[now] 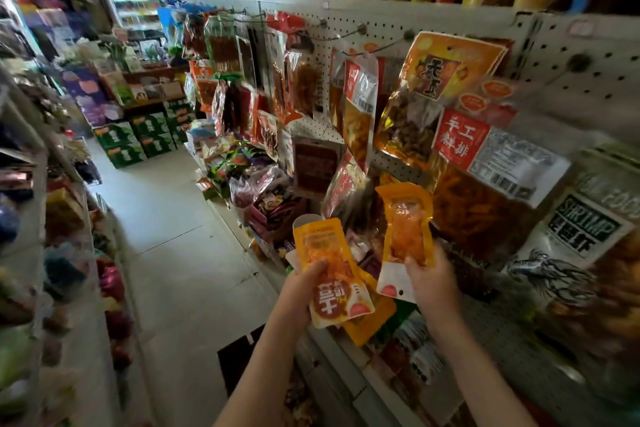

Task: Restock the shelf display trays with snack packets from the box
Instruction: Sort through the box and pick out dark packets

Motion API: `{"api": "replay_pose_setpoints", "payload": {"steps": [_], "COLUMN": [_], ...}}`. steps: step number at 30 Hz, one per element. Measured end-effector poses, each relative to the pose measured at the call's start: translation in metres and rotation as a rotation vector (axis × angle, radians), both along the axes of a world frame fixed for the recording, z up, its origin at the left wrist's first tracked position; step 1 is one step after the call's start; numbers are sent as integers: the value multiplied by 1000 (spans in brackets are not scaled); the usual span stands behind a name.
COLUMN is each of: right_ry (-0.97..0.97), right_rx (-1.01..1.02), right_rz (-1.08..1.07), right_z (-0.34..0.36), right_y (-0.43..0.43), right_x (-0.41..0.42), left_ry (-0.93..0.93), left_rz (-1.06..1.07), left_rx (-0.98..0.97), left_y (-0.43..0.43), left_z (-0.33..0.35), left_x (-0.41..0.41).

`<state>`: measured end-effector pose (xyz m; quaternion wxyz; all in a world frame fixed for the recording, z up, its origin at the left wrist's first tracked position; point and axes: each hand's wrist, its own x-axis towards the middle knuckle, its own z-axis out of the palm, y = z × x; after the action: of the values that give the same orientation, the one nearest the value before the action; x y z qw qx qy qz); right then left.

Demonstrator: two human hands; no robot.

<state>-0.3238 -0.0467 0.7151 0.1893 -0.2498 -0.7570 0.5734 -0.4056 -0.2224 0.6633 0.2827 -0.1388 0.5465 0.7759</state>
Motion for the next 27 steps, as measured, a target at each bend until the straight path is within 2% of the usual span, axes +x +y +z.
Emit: {"api": "replay_pose_setpoints", "payload": {"steps": [2, 6, 8, 10, 13, 18, 24, 27], "right_ry": [-23, -203, -285, -237, -135, -216, -121, -59], "right_rx": [225, 471, 500, 395, 252, 164, -403, -543], "right_rz": [112, 539, 638, 591, 375, 128, 96, 76], "right_z": [8, 9, 0, -4, -6, -11, -16, -18], "right_y": [-9, -38, -42, -38, -24, -7, 4, 5], "right_x": [-3, -6, -9, -10, -10, -3, 17, 22], "left_ry": [25, 44, 17, -15, -7, 37, 95, 158], "left_rz": [5, -19, -8, -18, 32, 23, -45, -93], "left_rx": [20, 55, 65, 108, 93, 38, 7, 9], "left_y": [8, 31, 39, 41, 46, 66, 67, 63], "left_z": [6, 11, 10, 7, 5, -6, 29, 39], "left_x": [-2, -4, -4, -3, 0, -5, 24, 31]}}
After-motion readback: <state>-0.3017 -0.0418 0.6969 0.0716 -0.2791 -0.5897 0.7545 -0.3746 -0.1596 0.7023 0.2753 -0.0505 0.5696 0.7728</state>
